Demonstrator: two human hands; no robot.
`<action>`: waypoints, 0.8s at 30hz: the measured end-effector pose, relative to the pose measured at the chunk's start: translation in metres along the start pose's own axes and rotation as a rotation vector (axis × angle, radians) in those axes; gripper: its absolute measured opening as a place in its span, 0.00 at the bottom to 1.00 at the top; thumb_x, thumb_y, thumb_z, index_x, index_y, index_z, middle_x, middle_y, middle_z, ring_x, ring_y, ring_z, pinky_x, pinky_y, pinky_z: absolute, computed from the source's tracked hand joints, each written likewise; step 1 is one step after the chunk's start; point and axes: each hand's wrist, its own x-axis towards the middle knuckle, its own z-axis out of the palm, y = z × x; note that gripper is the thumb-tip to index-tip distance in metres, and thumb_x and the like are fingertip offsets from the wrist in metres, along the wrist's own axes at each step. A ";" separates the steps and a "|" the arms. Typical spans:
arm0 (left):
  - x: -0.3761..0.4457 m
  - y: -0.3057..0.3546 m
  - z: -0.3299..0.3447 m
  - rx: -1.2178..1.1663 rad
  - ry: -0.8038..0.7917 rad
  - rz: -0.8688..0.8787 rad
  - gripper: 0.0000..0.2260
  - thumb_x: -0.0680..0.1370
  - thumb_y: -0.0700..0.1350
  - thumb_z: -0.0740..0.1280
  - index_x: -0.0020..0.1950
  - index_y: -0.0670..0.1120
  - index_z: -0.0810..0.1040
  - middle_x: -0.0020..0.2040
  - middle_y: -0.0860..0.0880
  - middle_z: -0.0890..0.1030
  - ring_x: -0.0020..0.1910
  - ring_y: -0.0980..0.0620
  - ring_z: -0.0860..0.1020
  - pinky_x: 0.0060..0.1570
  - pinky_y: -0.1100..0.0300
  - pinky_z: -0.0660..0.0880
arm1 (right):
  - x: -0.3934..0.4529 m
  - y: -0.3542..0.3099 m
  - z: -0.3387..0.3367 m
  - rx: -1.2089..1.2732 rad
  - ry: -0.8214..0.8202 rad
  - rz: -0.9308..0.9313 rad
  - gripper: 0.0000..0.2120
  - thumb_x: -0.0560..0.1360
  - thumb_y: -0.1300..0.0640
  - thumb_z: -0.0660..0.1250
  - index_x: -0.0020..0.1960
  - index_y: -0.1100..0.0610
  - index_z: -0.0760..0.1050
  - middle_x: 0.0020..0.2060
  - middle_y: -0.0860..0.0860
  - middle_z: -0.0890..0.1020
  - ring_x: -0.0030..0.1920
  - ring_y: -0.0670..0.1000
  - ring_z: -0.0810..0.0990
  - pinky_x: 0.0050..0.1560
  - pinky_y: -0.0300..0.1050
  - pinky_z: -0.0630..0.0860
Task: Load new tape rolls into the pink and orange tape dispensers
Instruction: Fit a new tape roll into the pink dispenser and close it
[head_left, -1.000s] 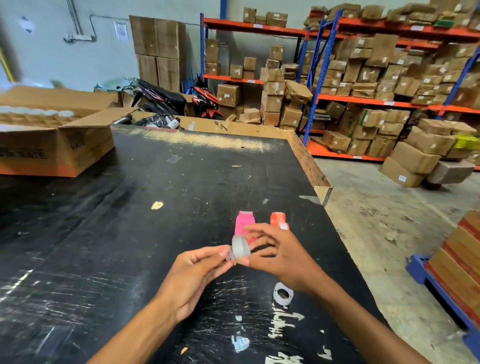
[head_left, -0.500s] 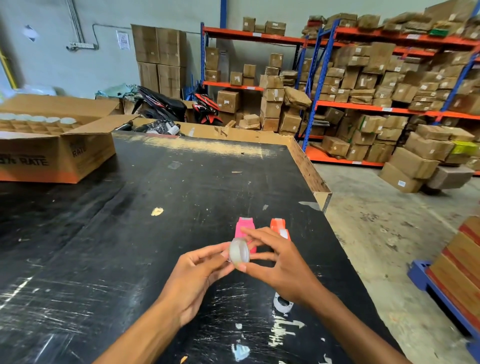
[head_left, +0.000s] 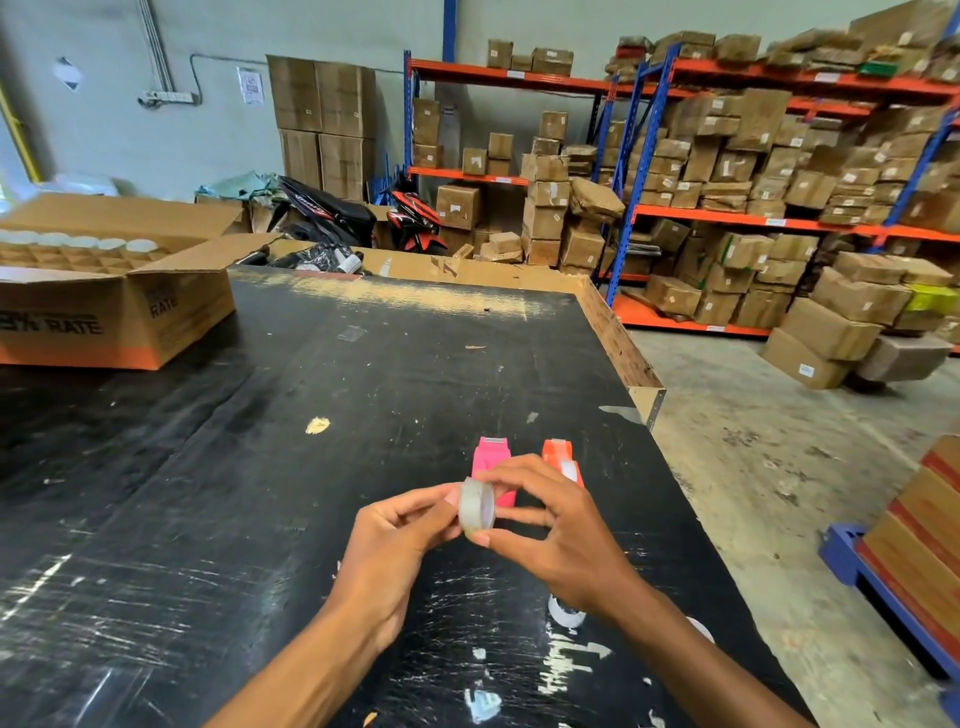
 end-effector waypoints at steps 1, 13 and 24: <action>-0.001 -0.001 0.001 0.009 0.007 0.004 0.09 0.67 0.42 0.71 0.44 0.42 0.86 0.45 0.42 0.87 0.44 0.51 0.83 0.49 0.59 0.78 | 0.000 0.001 0.000 -0.008 0.000 -0.010 0.21 0.68 0.62 0.76 0.59 0.55 0.78 0.53 0.43 0.78 0.56 0.50 0.79 0.56 0.45 0.81; 0.001 0.003 0.011 0.438 -0.004 0.160 0.04 0.71 0.42 0.74 0.44 0.47 0.87 0.38 0.49 0.88 0.41 0.54 0.86 0.50 0.58 0.82 | 0.006 0.014 0.004 -0.263 0.031 -0.115 0.19 0.69 0.58 0.73 0.60 0.57 0.77 0.52 0.50 0.78 0.52 0.49 0.80 0.52 0.50 0.80; 0.021 -0.005 0.008 0.548 -0.005 0.226 0.03 0.71 0.43 0.74 0.40 0.45 0.87 0.33 0.47 0.87 0.33 0.57 0.83 0.42 0.58 0.82 | 0.010 0.026 0.006 -0.243 0.042 -0.087 0.20 0.69 0.57 0.73 0.60 0.58 0.77 0.52 0.49 0.78 0.52 0.50 0.80 0.52 0.50 0.80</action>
